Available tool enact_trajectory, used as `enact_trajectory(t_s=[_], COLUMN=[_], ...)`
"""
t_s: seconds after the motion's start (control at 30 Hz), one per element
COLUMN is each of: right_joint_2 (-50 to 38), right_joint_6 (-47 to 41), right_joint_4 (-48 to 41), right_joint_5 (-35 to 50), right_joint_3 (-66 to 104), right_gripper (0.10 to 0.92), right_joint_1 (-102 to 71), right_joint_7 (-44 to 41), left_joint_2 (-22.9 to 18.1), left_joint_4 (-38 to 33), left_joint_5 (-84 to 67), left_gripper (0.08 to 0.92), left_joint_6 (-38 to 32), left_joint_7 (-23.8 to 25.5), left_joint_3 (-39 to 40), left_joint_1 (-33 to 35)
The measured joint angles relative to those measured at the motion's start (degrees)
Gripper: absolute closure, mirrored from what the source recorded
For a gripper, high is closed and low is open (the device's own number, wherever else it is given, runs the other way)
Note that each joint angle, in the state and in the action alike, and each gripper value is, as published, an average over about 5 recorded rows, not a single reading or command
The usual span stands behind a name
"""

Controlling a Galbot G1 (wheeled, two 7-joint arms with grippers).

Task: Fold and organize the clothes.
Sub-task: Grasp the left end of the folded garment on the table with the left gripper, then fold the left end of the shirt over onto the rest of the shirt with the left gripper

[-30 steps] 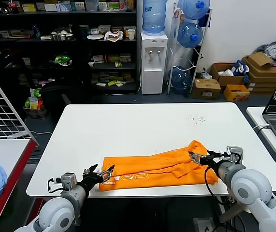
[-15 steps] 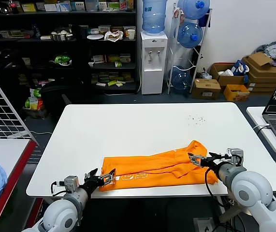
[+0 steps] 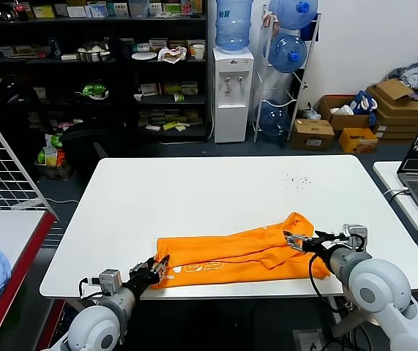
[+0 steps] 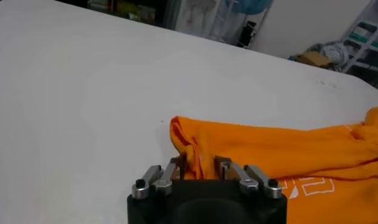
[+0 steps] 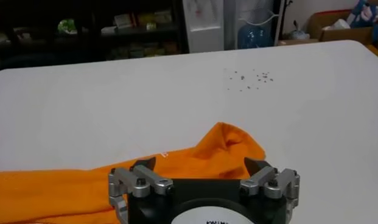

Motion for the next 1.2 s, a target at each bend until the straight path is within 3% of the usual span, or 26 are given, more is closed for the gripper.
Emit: enact_trajectory(t_s=[0.23, 0.33, 0.73, 1.2], right_joint_2=[0.35, 0.51, 1.59, 3.17], right_joint_6=[0.0, 0.0, 0.0, 0.0], right_joint_4=[-0.1, -0.14, -1.14, -3.28], right_joint_5=[-0.26, -0.39, -1.64, -3.42], right_joint_3=[0.15, 0.27, 0.0, -1.27], right_gripper=[0.104, 0.104, 0.104, 0.104], right_joint_1=[0.13, 0.1, 1.17, 2.66], right_joint_7=[-0.11, -0.18, -0.75, -2.1], left_joint_2=[0.42, 0.98, 6.88, 17.25], left_joint_4=[-0.99, -1.45, -3.4, -2.41], left_joint_5=[0.13, 0.15, -1.64, -2.23], left_gripper=[0.834, 0.874, 0.875, 0.875], left_joint_6=[-0.01, 0.0, -0.41, -1.27], left_joint_7=[-0.23, -0.23, -0.07, -0.72], left_joint_3=[-0.31, -0.67, -5.3, -21.65], left_joint_1=[-0.03, -0.1, 0.72, 8.89])
